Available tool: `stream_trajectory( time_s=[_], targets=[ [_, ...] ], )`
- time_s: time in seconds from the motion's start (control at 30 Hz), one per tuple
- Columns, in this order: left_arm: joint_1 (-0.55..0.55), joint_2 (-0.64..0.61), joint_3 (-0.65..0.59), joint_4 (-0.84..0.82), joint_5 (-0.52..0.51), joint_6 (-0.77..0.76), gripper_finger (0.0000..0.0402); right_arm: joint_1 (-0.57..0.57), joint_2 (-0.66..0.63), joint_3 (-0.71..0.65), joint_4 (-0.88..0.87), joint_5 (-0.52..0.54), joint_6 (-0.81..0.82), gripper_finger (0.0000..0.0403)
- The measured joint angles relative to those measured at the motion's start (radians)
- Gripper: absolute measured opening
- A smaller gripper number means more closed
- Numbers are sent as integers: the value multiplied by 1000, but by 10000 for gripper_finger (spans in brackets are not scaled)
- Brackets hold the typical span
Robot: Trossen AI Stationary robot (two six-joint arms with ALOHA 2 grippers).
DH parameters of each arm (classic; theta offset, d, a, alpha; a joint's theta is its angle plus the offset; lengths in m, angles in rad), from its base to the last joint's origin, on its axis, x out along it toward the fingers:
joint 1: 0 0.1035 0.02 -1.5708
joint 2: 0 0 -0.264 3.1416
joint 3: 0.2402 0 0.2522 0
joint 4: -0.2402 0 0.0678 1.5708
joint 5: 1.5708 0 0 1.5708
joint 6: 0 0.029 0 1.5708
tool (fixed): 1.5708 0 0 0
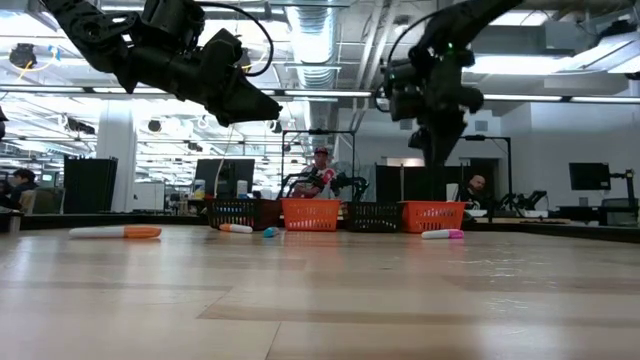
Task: Pick & Place Markers
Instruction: Put the small pink highlighter pen into the left orange basket
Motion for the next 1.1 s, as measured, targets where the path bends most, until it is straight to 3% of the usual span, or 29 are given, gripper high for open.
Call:
stream_trajectory(
  time_s=[0.23,0.57,0.83,1.1],
  targets=[
    [0,0,0,0,0,0,159,46,0,-149,208,105,27,121],
    [0,0,0,0,0,0,159,127,0,-302,361,296,58,122],
    [0,0,0,0,0,0,159,141,24,-384,504,306,52,123],
    [0,0,0,0,0,0,159,140,56,-384,502,308,51,121]
  ],
)
